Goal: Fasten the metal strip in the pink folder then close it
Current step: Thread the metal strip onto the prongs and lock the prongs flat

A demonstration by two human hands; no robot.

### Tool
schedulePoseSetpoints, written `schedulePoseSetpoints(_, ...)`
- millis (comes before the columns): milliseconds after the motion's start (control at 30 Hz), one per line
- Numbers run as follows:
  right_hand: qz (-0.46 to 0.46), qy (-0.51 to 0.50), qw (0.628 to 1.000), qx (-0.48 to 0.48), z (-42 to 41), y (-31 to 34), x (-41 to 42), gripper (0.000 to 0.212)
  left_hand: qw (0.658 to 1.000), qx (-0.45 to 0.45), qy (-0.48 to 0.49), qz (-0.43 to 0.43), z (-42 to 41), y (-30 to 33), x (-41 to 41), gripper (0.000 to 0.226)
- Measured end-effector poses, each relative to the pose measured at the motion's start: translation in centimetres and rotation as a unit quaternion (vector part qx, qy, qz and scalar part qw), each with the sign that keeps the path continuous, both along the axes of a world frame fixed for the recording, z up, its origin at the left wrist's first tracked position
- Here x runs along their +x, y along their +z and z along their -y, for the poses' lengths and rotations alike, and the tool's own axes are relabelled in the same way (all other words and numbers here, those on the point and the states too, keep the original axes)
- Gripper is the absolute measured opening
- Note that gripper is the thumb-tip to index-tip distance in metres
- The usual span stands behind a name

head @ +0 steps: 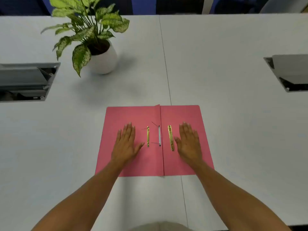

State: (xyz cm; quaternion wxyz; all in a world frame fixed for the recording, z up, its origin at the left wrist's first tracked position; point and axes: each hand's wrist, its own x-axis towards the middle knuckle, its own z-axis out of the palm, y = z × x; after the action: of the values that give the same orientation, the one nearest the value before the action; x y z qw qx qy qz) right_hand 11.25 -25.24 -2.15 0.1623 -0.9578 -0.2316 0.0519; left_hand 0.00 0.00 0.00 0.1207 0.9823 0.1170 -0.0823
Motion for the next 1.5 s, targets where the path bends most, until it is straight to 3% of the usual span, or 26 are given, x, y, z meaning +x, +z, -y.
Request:
schedulePoseSetpoints(167, -0.054, 0.022, 0.998, -0.018, 0.4, -1.9, -2.4, 0.042, 0.998, -0.026, 0.002, -0.058, 0.4, -2.6, -2.2, 0.091)
schedulePoseSetpoints(600, -0.027, 0.035, 0.999, -0.03, -0.5, -2.3, -2.8, 0.016, 0.993, -0.04, -0.005, -0.111, 1.0, -6.9, -4.3, 0.073)
schedulePoseSetpoints(1067, -0.031, 0.028, 0.999, 0.001, -1.6, -1.9, -3.1, 0.016, 0.994, -0.061, -0.003, -0.096, 0.9, -7.3, -4.3, 0.073)
schedulePoseSetpoints(1200, -0.015, 0.033, 0.998, 0.042, -2.2, -1.3, -3.2, 0.018, 0.992, -0.103, 0.02, -0.069, 1.3, -6.4, -3.9, 0.073)
schedulePoseSetpoints(1400, -0.037, 0.043, 0.99, 0.132, -3.8, -0.3, -3.8, 0.013, 0.979, -0.174, 0.068, 0.08, 3.8, -3.5, -1.0, 0.047)
schedulePoseSetpoints(1500, -0.095, 0.04, 0.985, 0.138, -4.2, -0.4, -4.5, 0.014, 0.973, -0.211, 0.06, 0.065, 5.1, -2.9, 0.6, 0.039)
